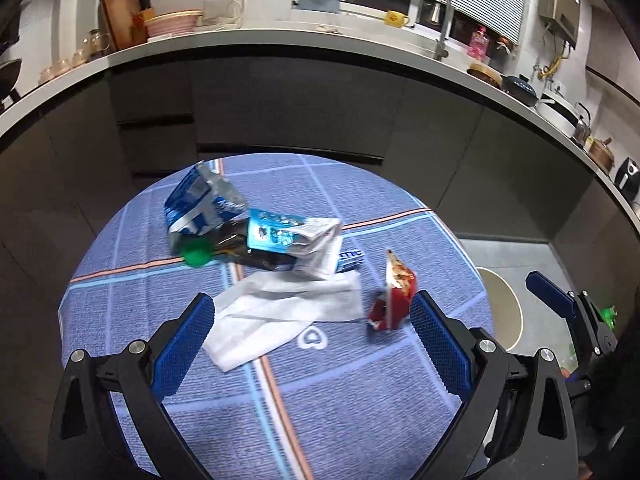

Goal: Collect trash
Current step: 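Move both open grippers back over the table toward the red chip bag, then grasp the red chip bag with the right gripper while the left gripper grasps the white receipt paper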

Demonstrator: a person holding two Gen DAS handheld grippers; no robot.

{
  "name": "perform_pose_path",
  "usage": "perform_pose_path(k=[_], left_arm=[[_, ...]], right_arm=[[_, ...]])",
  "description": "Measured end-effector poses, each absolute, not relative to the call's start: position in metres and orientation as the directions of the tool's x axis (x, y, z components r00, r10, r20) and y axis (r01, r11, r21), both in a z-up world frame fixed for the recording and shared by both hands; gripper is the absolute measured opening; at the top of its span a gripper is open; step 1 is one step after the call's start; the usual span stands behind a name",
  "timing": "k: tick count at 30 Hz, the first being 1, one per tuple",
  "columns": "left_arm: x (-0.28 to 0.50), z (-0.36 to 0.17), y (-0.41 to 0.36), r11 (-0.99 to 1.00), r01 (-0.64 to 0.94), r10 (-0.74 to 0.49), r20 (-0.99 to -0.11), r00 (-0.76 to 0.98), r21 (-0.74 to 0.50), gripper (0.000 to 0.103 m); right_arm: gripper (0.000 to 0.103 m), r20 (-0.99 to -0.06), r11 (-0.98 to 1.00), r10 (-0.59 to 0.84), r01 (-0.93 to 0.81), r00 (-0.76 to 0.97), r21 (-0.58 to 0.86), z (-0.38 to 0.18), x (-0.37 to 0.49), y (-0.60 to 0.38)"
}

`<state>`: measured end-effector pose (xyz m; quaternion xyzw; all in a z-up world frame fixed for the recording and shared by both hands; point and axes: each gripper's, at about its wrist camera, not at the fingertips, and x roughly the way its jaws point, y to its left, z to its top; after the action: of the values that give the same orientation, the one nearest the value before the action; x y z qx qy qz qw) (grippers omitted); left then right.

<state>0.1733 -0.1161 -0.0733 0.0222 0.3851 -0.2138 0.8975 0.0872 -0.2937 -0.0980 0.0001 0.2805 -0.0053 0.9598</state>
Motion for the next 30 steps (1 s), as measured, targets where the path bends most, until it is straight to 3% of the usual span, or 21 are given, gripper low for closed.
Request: perform_pose_path(k=[6,15,21,24,26,30], left_arm=[[0.182,-0.084,-0.085,0.925,0.348,-0.348,-0.705,0.618,-0.152,0.094],[0.195,-0.11,-0.041,0.947,0.273,-0.304,-0.734,0.607,-0.167,0.094],[0.202,-0.126,-0.04,0.935,0.317,-0.323,-0.754,0.572,-0.16,0.093],[0.21,-0.135,-0.046,0.917,0.366,-0.347,-0.765,0.542,-0.157,0.089],[0.217,-0.14,-0.052,0.905,0.393,-0.365,-0.772,0.521,-0.163,0.084],[0.238,-0.149,-0.068,0.879,0.443,-0.394,-0.795,0.462,-0.178,0.074]], right_arm=[[0.1,-0.58,0.998,0.014,-0.043,0.815,-0.037,-0.108,0.103,-0.268],[0.098,-0.667,0.999,0.031,-0.015,0.745,0.029,-0.136,0.143,-0.269],[0.089,-0.711,0.999,-0.02,0.044,0.703,0.015,-0.153,0.167,-0.274],[0.073,-0.726,0.998,-0.044,0.067,0.686,0.003,-0.158,0.17,-0.278],[0.044,-0.732,0.997,-0.043,0.076,0.679,0.013,-0.159,0.169,-0.282],[0.032,-0.716,0.996,-0.041,0.086,0.697,0.027,-0.152,0.16,-0.29]])
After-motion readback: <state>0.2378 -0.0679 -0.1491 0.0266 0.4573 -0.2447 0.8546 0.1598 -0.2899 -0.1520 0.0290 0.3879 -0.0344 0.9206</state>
